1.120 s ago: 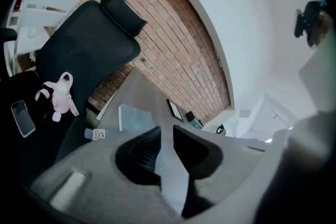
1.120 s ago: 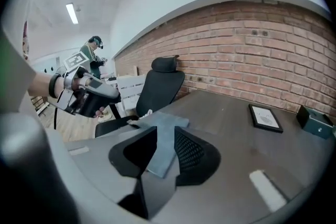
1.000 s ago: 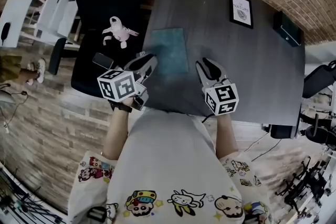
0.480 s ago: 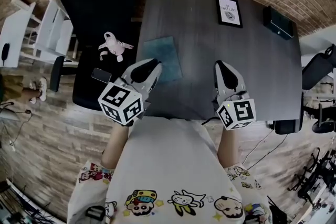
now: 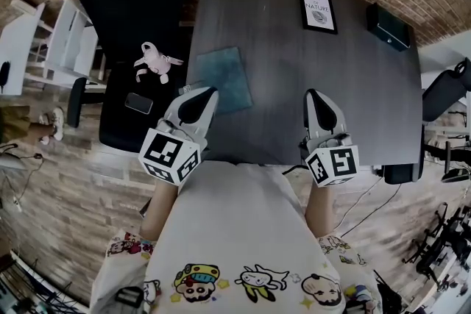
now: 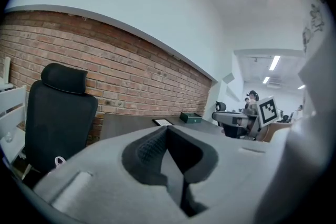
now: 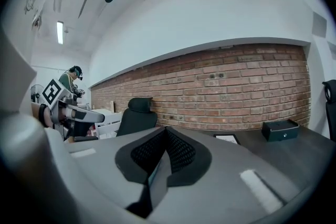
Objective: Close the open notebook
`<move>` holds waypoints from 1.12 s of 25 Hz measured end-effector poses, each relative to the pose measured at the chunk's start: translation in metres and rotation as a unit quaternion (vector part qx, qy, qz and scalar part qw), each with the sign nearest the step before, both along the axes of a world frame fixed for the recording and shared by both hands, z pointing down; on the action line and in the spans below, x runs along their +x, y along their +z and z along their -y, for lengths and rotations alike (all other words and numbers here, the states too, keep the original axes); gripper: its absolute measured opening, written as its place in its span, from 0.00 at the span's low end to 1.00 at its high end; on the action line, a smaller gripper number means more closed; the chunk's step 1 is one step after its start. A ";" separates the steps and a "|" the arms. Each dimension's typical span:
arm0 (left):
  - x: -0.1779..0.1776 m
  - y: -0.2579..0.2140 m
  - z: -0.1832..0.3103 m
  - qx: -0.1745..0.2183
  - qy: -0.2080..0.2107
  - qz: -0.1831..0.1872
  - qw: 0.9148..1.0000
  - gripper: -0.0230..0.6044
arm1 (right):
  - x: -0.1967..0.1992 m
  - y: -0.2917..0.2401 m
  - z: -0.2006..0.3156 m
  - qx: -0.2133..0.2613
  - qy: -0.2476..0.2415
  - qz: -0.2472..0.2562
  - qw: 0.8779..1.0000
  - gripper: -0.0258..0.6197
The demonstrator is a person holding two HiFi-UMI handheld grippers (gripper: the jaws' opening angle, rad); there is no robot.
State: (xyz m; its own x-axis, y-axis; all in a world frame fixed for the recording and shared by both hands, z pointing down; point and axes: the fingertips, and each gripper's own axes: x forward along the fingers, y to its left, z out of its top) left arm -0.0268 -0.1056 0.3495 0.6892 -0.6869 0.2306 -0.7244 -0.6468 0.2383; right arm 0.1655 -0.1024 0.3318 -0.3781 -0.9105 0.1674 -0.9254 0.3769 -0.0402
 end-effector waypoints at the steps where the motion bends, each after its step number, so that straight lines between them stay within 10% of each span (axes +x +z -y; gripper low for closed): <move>1: -0.002 0.001 -0.001 0.000 -0.003 0.001 1.000 0.03 | -0.001 0.001 -0.001 -0.002 -0.003 -0.001 1.000 0.05; 28: -0.025 0.003 -0.005 -0.005 -0.032 0.008 0.999 0.03 | -0.019 0.000 -0.004 0.001 -0.032 0.000 0.999 0.05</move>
